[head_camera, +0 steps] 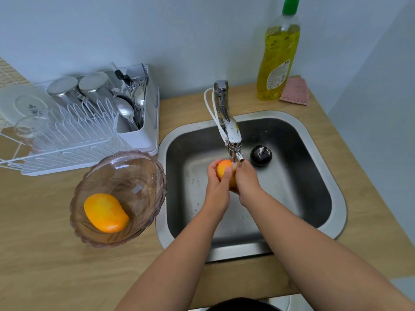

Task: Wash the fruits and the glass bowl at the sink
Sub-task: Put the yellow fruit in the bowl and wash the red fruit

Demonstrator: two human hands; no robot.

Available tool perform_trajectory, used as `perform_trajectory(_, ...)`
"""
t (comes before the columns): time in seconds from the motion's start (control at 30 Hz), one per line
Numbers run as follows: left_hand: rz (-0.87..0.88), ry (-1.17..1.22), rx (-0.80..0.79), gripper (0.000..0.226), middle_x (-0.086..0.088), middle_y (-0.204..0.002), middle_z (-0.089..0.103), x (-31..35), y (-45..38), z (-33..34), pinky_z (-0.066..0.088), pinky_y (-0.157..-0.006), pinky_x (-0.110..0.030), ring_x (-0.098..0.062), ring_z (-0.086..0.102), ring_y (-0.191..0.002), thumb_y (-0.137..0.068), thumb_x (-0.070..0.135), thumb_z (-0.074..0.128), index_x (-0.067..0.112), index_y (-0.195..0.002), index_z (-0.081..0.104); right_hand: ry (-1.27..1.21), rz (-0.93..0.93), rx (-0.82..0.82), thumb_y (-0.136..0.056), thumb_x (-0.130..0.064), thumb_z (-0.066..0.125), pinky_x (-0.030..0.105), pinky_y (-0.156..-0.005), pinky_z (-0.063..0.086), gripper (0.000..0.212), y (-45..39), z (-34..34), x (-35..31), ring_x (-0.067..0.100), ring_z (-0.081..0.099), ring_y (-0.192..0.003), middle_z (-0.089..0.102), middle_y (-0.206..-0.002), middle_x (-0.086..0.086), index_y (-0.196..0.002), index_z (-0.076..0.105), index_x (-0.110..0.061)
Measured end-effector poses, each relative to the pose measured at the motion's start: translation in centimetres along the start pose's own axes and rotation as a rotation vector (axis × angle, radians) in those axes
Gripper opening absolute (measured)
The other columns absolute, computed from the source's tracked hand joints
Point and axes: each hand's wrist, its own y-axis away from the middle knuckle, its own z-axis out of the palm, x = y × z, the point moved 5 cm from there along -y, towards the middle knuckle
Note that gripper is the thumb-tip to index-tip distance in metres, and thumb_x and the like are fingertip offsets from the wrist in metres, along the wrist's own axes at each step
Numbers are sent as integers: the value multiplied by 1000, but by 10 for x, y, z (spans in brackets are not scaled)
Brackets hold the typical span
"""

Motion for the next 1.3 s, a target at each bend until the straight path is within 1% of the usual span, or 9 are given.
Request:
perform_trajectory(0.13, 92, -102, -60, 35, 3, -135, 47, 3, 1, -8, 50, -100, -34, -14, 53, -118, -99, 35, 52, 38, -132, 42, -31, 158, -107, -95, -39, 46, 50, -76, 60, 22, 12, 2, 1, 32, 67, -92, 67, -105, 12, -95, 63, -25)
perform_trajectory(0.27, -222, 295, 84, 35, -7, -122, 63, 2, -2, -8, 51, -96, -41, -22, 63, -107, -98, 47, 47, 25, -124, 56, 79, -225, -109, -95, -30, 53, 44, -90, 53, 10, 17, 2, -2, 21, 64, -97, 65, -97, -3, -94, 62, -29)
perform_trajectory(0.4, -419, 434, 198, 36, -14, -114, 70, 3, -5, -10, 56, -95, -42, -27, 69, -103, -96, 48, 55, 18, -115, 60, 126, -441, -251, -96, -24, 55, 27, -97, 47, 39, 22, 6, 8, 0, 56, -108, 55, -113, -23, -134, 53, -21)
perform_trajectory(0.57, -178, 136, 273, 29, -7, -110, 70, 2, -6, -7, 55, -96, -45, -25, 67, -107, -98, 41, 47, 23, -103, 69, 99, -357, -122, -93, -38, 56, 32, -85, 54, 21, 19, 6, -3, 15, 66, -98, 68, -100, -7, -105, 64, -24)
perform_trajectory(0.77, 379, -209, 181, 30, 7, -140, 58, 11, -1, -13, 44, -107, -32, -9, 54, -129, -94, 43, 51, 41, -122, 60, -90, 262, -212, -100, -47, 40, 49, -74, 60, 30, 22, 5, 0, 30, 69, -89, 70, -101, 10, -95, 60, -25)
perform_trajectory(0.97, 29, 57, 293, 21, 0, -110, 66, 3, -7, -17, 56, -80, -33, -21, 64, -103, -101, 36, 46, 32, -107, 66, -30, 7, -378, -100, -47, 42, 50, -93, 55, 35, 24, 6, 6, 27, 64, -111, 62, -123, 9, -123, 53, -23)
perform_trajectory(1.1, -195, 157, 324, 24, -8, -112, 64, 4, -13, -13, 54, -84, -37, -24, 62, -101, -101, 39, 45, 25, -110, 63, 65, -138, -413, -101, -42, 41, 43, -100, 50, 21, 22, 2, 14, 19, 59, -114, 58, -124, 0, -120, 49, -38)
perform_trajectory(1.2, 1, 68, 351, 26, 1, -97, 62, 12, -2, -1, 51, -75, -27, -18, 60, -92, -102, 36, 41, 20, -105, 61, 78, -164, -273, -96, -40, 45, 47, -98, 51, 14, 16, 1, -1, 22, 64, -107, 65, -113, 4, -100, 58, -35)
perform_trajectory(1.3, 272, -88, 336, 32, 7, -113, 65, 16, 11, 7, 55, -86, -28, -12, 63, -105, -98, 44, 42, 26, -118, 60, -116, 40, -131, -93, -35, 50, 38, -75, 59, 19, 13, -2, -7, 24, 69, -88, 71, -96, 7, -91, 65, -23)
